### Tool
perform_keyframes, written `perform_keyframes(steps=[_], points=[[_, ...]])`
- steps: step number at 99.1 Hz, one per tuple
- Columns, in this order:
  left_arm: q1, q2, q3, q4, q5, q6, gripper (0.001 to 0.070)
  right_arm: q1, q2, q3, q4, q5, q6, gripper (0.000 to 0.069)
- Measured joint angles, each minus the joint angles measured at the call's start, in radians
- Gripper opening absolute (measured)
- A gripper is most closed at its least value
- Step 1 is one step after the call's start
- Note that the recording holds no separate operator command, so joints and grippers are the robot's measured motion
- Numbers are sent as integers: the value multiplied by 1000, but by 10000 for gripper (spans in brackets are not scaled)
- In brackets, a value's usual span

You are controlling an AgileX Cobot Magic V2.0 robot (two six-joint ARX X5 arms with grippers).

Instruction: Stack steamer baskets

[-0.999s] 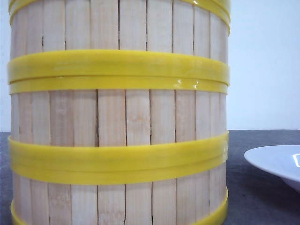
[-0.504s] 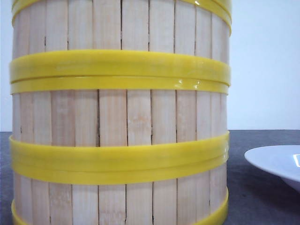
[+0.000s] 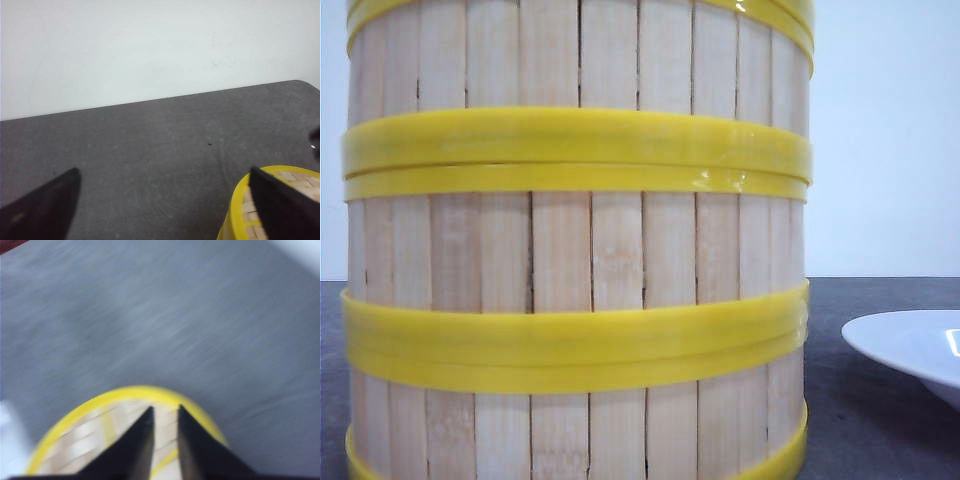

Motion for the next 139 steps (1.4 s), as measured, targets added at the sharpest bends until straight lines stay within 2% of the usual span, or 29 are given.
perform_keyframes(steps=[9, 16, 22, 28, 35, 47, 53, 59, 71, 83, 109, 139], points=[[0, -43, -32, -8, -29, -2, 128, 79, -85, -41, 82, 189, -73, 23], [0, -109, -86, -5, -75, -2, 47, 105, -184, -143, 157, 240, -102, 17], [0, -201, -159, 18, -127, 6, 22, 100, -302, -296, 256, 285, -115, 16], [0, -312, -238, 48, -151, 25, 16, 93, -423, -483, 376, 332, -130, 15], [-5, -449, -338, 79, -151, 44, 14, 76, -581, -735, 535, 395, -161, 15], [-25, -611, -489, 83, -144, 33, 14, 27, -846, -1148, 768, 489, -209, 15], [-29, -640, -528, 71, -143, 21, 14, -29, -954, -1298, 829, 491, -220, 15], [-29, -643, -541, 68, -143, 11, 14, -81, -1043, -1394, 825, 466, -226, 15], [-29, -639, -542, 69, -143, 8, 14, -121, -1153, -1411, 808, 391, -234, 15], [-29, -639, -541, 71, -151, 8, 22, -127, -1222, -1394, 853, 391, -234, 15], [-29, -639, -541, 79, -151, 7, 26, -127, -1314, -1394, 854, 389, -234, 15], [-29, -639, -541, 79, -151, 8, 26, -127, -1326, -1394, 853, 388, -234, 15]])
